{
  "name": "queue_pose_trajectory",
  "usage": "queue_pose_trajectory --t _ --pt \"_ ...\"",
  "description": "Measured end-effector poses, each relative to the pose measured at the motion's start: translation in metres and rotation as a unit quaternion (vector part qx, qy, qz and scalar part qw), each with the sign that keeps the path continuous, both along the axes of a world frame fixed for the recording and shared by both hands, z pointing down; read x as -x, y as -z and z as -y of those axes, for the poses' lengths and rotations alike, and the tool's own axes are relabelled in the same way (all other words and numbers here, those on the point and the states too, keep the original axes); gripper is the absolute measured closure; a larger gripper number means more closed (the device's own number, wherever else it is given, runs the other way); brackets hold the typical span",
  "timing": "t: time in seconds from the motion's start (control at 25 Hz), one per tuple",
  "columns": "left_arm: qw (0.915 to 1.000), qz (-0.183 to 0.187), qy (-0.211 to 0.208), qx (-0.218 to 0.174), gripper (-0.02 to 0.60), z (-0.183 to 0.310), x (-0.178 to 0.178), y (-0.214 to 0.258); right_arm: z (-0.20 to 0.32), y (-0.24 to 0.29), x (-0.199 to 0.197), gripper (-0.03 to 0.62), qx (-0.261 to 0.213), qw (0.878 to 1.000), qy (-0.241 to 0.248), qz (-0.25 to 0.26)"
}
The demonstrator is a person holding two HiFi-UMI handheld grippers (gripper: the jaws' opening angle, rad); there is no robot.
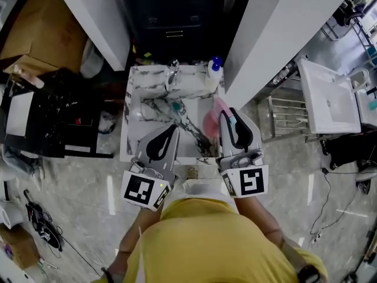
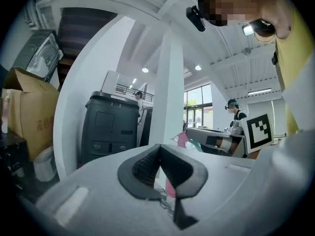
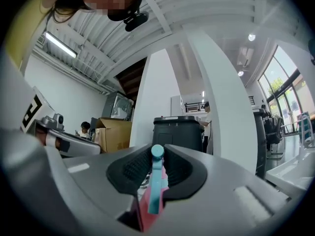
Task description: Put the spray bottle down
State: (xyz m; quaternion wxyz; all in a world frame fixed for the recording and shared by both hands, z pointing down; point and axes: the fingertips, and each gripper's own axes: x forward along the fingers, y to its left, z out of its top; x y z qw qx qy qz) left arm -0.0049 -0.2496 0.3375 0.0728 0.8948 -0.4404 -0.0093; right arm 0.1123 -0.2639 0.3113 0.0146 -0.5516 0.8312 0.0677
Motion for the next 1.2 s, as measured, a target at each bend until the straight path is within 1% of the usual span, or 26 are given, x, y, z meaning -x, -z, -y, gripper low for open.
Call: queue_pose_trajectory --t 0.16,0.48,0.6,0.72,0.84,1.08,1.2 --pt "1.0000 0.003 0.000 0.004 0.583 0.021 -0.009 -0.007 0.026 -0.009 -0.004 0.526 0.001 1.000 0.005 0.000" --pt "0.9997 0.013 -0.006 0.019 0.583 0.049 -0.018 -0.018 0.056 -0.025 -0.005 0.526 0.007 1.000 0.005 0.004" --pt "0.9995 0.018 -0.011 0.023 0.583 0.062 -0.020 -0.021 0.071 -0.026 0.000 0.526 0.005 1.000 0.004 0.007" --pt "0.9992 0.024 -0.018 0.026 0.583 0.075 -0.021 -0.025 0.087 -0.030 0.004 0.526 -0.009 1.000 0.005 0.007" --pt "0.9989 0.024 -0.025 0.031 0.583 0.088 -0.020 -0.033 0.104 -0.042 0.008 0.526 -0.001 1.000 -0.003 0.007" --pt "0.9980 0.024 -0.036 0.047 0.583 0.117 -0.016 -0.056 0.139 -0.054 0.024 0.526 -0.015 1.000 -0.009 0.018" --pt "0.9972 0.027 -0.041 0.057 0.583 0.132 -0.014 -0.069 0.155 -0.068 0.028 0.526 -0.010 1.000 -0.018 0.013"
